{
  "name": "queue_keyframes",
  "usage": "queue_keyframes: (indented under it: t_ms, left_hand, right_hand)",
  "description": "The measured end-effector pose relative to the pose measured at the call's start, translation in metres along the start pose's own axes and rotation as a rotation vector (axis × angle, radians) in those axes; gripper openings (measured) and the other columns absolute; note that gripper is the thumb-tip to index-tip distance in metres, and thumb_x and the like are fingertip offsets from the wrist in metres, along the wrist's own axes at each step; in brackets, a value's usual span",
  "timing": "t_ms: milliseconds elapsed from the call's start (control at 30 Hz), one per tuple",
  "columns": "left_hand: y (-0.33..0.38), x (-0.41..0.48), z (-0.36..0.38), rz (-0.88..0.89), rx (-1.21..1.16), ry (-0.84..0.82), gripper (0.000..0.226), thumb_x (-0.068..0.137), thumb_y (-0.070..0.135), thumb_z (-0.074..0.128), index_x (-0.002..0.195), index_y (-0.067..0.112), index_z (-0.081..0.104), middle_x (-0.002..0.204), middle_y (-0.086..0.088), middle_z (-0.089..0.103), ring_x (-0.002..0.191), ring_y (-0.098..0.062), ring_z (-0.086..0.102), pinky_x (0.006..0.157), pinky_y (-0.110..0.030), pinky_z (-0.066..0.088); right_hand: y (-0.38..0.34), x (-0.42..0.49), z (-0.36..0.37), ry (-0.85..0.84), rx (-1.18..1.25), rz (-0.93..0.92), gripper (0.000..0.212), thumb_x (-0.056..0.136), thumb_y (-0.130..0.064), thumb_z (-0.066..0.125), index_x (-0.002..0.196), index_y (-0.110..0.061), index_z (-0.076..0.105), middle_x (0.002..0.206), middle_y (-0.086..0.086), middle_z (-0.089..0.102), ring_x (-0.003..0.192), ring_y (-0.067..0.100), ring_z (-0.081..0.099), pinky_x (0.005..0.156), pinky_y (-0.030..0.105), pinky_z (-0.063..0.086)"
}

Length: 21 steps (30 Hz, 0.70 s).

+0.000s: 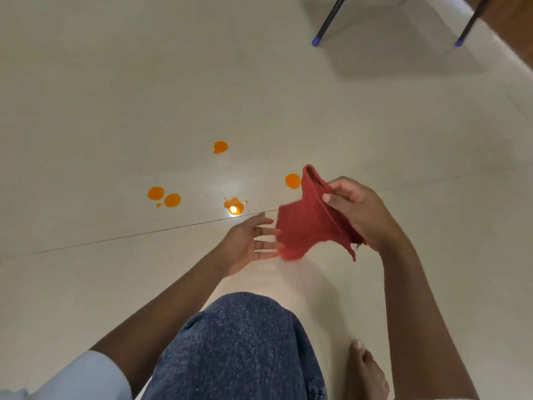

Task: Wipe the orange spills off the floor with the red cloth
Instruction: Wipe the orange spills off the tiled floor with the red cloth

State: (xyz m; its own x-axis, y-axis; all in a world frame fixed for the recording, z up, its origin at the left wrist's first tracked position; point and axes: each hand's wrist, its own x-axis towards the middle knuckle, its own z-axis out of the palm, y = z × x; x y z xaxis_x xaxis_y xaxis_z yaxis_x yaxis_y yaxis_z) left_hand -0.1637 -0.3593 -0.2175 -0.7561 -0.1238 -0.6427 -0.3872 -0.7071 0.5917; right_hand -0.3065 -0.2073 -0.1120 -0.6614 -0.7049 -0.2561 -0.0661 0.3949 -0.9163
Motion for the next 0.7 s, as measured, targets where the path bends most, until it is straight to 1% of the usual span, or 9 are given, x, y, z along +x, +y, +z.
queue_keyframes:
  t_ms: [100, 167, 233, 300, 367, 433, 533, 633, 700]
  left_hand:
    - [0.015, 0.005, 0.005, -0.009, -0.169, -0.113, 0.063, 0.088, 0.058, 0.044, 0.128, 0.009, 0.048, 0.127, -0.015, 0.057, 0.105, -0.041, 0.063, 0.082, -0.051, 0.054]
    - [0.019, 0.007, 0.003, -0.022, -0.187, -0.173, 0.073, 0.082, 0.066, 0.046, 0.128, 0.009, 0.047, 0.126, -0.014, 0.058, 0.106, -0.039, 0.063, 0.083, -0.053, 0.054]
    - [0.015, 0.007, 0.001, -0.069, -0.118, -0.144, 0.075, 0.076, 0.066, 0.052, 0.124, 0.009, 0.048, 0.116, -0.014, 0.061, 0.097, -0.032, 0.065, 0.083, -0.051, 0.055]
    - [-0.003, 0.008, -0.002, -0.127, 0.073, -0.072, 0.063, 0.080, 0.055, 0.057, 0.117, 0.005, 0.054, 0.106, -0.017, 0.064, 0.088, -0.029, 0.065, 0.080, -0.047, 0.057]
    - [-0.022, 0.007, -0.007, -0.146, 0.335, 0.032, 0.035, 0.087, 0.027, 0.061, 0.102, -0.004, 0.062, 0.102, -0.025, 0.065, 0.084, -0.033, 0.064, 0.083, -0.049, 0.053]
    - [-0.039, 0.007, -0.014, -0.156, 0.461, 0.238, 0.018, 0.083, -0.002, 0.057, 0.101, -0.007, 0.061, 0.106, -0.029, 0.062, 0.088, -0.035, 0.060, 0.087, -0.050, 0.049]
    - [-0.046, 0.007, -0.021, -0.150, 0.461, 0.337, 0.037, 0.078, -0.014, 0.048, 0.112, -0.003, 0.058, 0.113, -0.026, 0.061, 0.096, -0.039, 0.060, 0.081, -0.045, 0.050]
    - [-0.043, 0.007, -0.024, -0.131, 0.477, 0.371, 0.040, 0.079, -0.016, 0.047, 0.113, 0.004, 0.056, 0.116, -0.025, 0.057, 0.102, -0.042, 0.059, 0.081, -0.046, 0.053]
    - [-0.041, 0.007, -0.024, -0.120, 0.546, 0.401, 0.040, 0.080, -0.016, 0.046, 0.113, 0.007, 0.054, 0.112, -0.022, 0.055, 0.102, -0.041, 0.059, 0.083, -0.047, 0.053]
  right_hand:
    - [-0.019, -0.010, 0.003, -0.078, -0.212, -0.066, 0.011, 0.089, -0.012, 0.059, 0.086, -0.022, 0.063, 0.080, -0.005, 0.068, 0.070, 0.006, 0.059, 0.065, 0.016, 0.046]
    - [-0.007, -0.014, 0.021, -0.149, -0.495, -0.097, 0.010, 0.089, -0.016, 0.058, 0.090, -0.025, 0.063, 0.087, -0.008, 0.066, 0.078, 0.007, 0.058, 0.074, 0.022, 0.045]
    - [0.021, -0.019, 0.048, -0.224, -0.674, -0.088, 0.014, 0.092, -0.020, 0.053, 0.102, -0.022, 0.063, 0.097, -0.004, 0.068, 0.086, 0.013, 0.060, 0.079, 0.029, 0.048]
    - [0.058, -0.029, 0.077, -0.278, -0.732, -0.034, 0.022, 0.094, -0.023, 0.049, 0.113, -0.021, 0.061, 0.103, 0.000, 0.068, 0.090, 0.018, 0.062, 0.078, 0.030, 0.050]
    - [0.094, -0.040, 0.099, -0.337, -0.734, 0.056, 0.031, 0.094, -0.029, 0.049, 0.122, -0.020, 0.056, 0.107, -0.001, 0.063, 0.095, 0.017, 0.060, 0.078, 0.027, 0.050]
    - [0.128, -0.050, 0.114, -0.377, -0.832, 0.199, 0.048, 0.090, -0.042, 0.052, 0.132, -0.021, 0.045, 0.125, 0.001, 0.051, 0.114, 0.020, 0.047, 0.092, 0.037, 0.045]
    - [0.158, -0.065, 0.130, -0.303, -1.011, 0.316, 0.059, 0.086, -0.046, 0.054, 0.133, -0.016, 0.035, 0.139, 0.005, 0.032, 0.127, 0.025, 0.029, 0.100, 0.046, 0.033]
    - [0.168, -0.075, 0.140, -0.172, -1.044, 0.240, 0.048, 0.090, -0.043, 0.050, 0.128, -0.017, 0.038, 0.140, 0.005, 0.035, 0.128, 0.024, 0.032, 0.103, 0.045, 0.030]
    - [0.167, -0.074, 0.135, -0.163, -1.040, 0.213, 0.038, 0.092, -0.035, 0.048, 0.124, -0.017, 0.044, 0.134, 0.005, 0.042, 0.122, 0.025, 0.037, 0.100, 0.042, 0.034]
